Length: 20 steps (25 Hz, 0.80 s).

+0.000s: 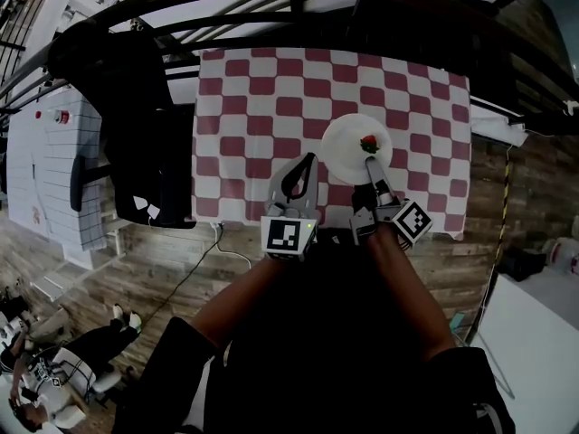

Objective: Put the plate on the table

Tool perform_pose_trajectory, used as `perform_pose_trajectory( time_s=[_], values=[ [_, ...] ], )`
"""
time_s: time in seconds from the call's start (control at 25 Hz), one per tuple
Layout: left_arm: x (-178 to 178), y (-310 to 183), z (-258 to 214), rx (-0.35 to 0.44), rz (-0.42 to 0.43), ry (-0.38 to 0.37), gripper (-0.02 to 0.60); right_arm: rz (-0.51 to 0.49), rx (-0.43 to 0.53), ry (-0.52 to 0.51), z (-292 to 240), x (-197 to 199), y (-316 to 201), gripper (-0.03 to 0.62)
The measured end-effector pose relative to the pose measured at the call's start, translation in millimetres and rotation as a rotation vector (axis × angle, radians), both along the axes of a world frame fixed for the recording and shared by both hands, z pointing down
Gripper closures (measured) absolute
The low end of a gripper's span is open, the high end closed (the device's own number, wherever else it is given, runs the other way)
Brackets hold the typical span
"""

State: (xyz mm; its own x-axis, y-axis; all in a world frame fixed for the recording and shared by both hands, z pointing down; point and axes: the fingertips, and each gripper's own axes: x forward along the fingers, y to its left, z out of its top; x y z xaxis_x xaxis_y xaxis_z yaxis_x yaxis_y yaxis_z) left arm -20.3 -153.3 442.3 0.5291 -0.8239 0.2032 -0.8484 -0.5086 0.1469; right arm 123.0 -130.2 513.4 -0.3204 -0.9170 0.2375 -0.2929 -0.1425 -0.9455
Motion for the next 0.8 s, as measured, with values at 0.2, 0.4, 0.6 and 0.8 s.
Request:
perform_pose_trajectory(
  time_s=[0.2, 0.4, 0.6, 0.8],
  values=[
    [15.6, -15.4, 1.1, 0.001, -0.013, -0.014, 0.572, -0.059, 0.002, 0.024, 12.1, 7.4, -16.4, 0.574],
    [25.2, -26.8, 8.9, -0.005, -0.022, -0.044, 0.572, -0.088, 0.001, 0.028, 31.2, 16.0, -27.5, 0.574],
    [32.5, -36.4, 23.0, -0.04, -0.039, -0.056, 0.572, -0.139, 0.048, 0.047, 44.2, 22.2, -45.5, 0.574],
    [33.0, -42.1, 34.9, -0.055, -0.051, -0.108, 0.572, -0.131, -0.002, 0.018, 71.7, 28.0, -54.6, 0.574]
  ],
)
